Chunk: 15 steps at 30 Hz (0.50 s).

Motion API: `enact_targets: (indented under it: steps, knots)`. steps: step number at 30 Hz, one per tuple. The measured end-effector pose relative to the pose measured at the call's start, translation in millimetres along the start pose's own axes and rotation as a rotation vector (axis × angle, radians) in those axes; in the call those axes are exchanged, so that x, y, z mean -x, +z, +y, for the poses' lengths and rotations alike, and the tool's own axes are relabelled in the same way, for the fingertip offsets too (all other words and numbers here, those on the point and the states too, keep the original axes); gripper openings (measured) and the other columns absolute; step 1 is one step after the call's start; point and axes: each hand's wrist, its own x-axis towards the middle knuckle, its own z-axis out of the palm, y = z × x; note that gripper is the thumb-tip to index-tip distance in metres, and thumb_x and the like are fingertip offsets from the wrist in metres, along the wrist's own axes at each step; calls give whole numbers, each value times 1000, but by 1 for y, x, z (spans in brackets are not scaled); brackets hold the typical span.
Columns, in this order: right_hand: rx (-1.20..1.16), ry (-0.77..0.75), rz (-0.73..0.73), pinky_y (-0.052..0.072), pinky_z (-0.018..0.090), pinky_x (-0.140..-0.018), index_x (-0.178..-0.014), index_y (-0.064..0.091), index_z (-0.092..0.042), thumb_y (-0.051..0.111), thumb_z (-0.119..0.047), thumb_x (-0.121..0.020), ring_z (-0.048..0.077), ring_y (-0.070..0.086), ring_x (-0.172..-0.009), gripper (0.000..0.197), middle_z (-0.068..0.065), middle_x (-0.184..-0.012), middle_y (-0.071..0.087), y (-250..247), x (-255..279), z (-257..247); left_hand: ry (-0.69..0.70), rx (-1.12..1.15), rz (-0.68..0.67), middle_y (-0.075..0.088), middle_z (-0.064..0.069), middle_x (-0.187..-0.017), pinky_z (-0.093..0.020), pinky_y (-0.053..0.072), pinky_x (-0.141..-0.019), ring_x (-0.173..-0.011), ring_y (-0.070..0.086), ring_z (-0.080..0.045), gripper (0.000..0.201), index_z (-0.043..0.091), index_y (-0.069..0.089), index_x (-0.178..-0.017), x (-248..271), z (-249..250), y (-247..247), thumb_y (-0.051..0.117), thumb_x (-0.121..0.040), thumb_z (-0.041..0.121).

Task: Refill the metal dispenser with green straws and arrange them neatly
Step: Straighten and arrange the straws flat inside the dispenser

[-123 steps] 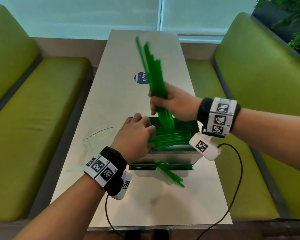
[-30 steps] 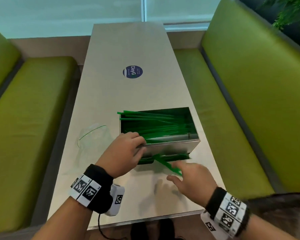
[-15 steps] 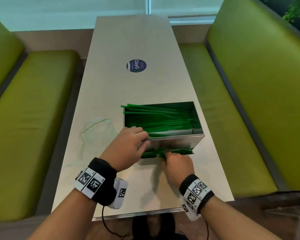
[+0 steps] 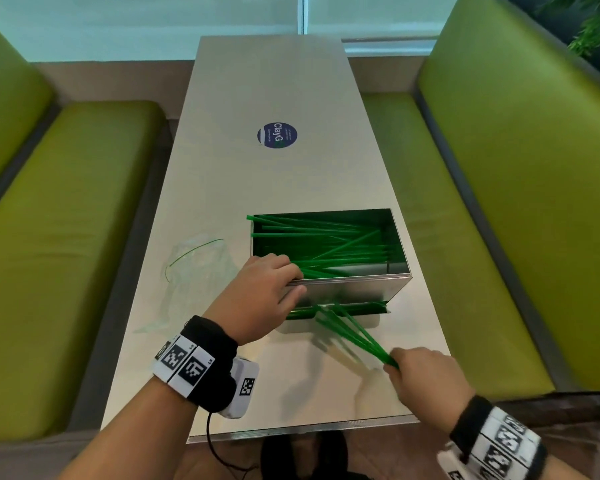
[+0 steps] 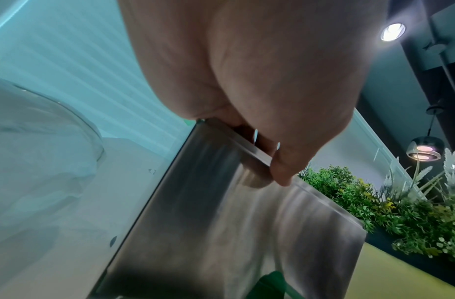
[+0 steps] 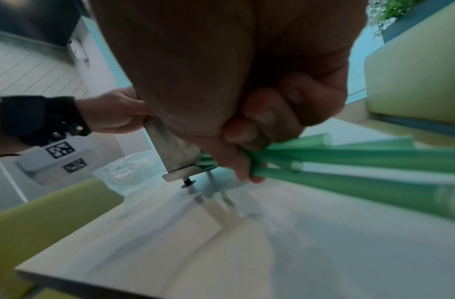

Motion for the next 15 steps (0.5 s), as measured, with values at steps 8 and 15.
enact_targets:
  steps: [8, 15]
  knots:
    - [-266, -154, -69, 36, 17, -50, -85, 71, -29, 61, -53, -90, 6, 52, -51, 26, -12, -58, 61, -116, 54, 57, 0, 28, 38, 53, 7, -85, -33, 43, -81, -80, 49, -14, 36, 20, 65, -91, 2, -1, 1, 39, -94, 44]
    - [-452, -382, 428, 28, 21, -47, -61, 48, -20, 64, -45, -89, 10, 33, -46, 41, -4, -47, 36, -216, -19, 17, 56, 103, 241, 59, 6, -93, -38, 46, -81, -89, 52, -17, 11, 18, 71, -94, 10, -1, -2, 71, -84, 15]
